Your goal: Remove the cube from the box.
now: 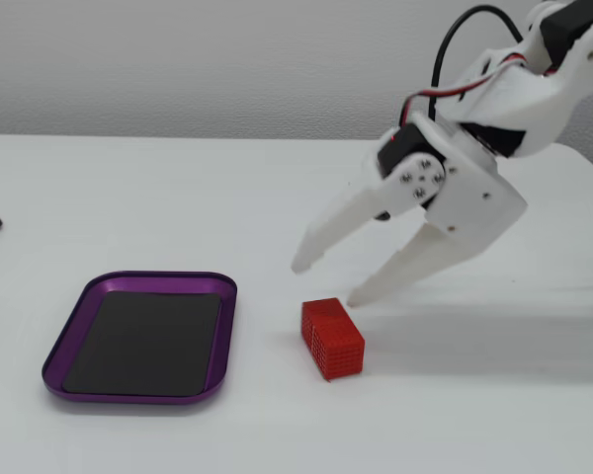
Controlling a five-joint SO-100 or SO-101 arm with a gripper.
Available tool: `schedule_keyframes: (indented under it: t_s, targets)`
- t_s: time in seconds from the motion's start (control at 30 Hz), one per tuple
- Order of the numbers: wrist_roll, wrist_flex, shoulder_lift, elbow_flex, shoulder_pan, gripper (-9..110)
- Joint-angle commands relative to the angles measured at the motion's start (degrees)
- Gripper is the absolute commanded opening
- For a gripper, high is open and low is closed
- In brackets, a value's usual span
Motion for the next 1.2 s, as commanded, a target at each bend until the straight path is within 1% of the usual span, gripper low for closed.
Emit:
schedule_keyframes:
  t_s: [0.0, 0.17, 0.27, 0.33, 0.47, 0.5, 0.7, 0.9, 1.17]
  targets:
    - [-0.18, 3.96, 5.89, -6.50, 2.46, 15]
    - [0.44, 10.02, 23.12, -10.90, 4.13, 15]
    - [0.44, 10.72, 36.65, -10.55, 4.04, 15]
    - [0.53, 11.43, 46.49, -8.09, 4.13, 15]
    - [0.53, 13.27, 64.51, 2.46, 3.96, 15]
    - [0.53, 14.68, 66.09, 4.75, 4.13, 15]
    - [1.14, 16.52, 60.56, 13.18, 4.04, 15]
    - [8.79, 17.93, 62.31, 20.04, 4.04, 15]
    - [8.53, 18.54, 62.49, 24.17, 4.13, 14]
